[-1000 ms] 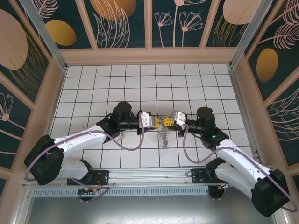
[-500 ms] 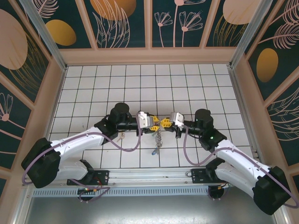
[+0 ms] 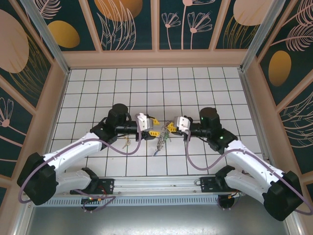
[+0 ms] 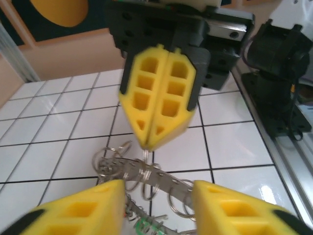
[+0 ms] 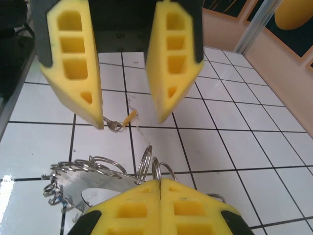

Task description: Put the keys on the keyring

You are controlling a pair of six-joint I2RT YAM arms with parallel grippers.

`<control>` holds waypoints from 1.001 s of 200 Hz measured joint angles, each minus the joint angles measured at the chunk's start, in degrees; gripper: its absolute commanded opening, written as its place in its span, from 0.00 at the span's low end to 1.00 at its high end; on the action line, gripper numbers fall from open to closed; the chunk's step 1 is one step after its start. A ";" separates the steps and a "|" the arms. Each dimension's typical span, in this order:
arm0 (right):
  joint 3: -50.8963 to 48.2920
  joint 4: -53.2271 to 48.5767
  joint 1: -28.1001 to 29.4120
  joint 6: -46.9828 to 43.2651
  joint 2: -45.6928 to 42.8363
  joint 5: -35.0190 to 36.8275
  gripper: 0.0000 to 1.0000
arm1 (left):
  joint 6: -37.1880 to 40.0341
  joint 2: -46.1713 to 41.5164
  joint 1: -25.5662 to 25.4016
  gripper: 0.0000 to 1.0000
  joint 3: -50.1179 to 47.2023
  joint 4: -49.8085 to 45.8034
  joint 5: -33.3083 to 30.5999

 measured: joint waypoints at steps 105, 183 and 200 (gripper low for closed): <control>8.92 -10.75 0.63 -2.78 8.50 6.69 0.00 | -2.10 6.47 0.00 0.23 3.74 0.35 1.05; 8.92 -8.52 0.63 0.35 9.03 8.48 0.00 | -5.40 6.71 0.00 0.37 -1.03 5.11 -3.45; 8.92 -8.48 0.63 0.35 9.03 8.31 0.00 | -5.79 6.69 0.00 0.37 -1.20 6.69 -4.48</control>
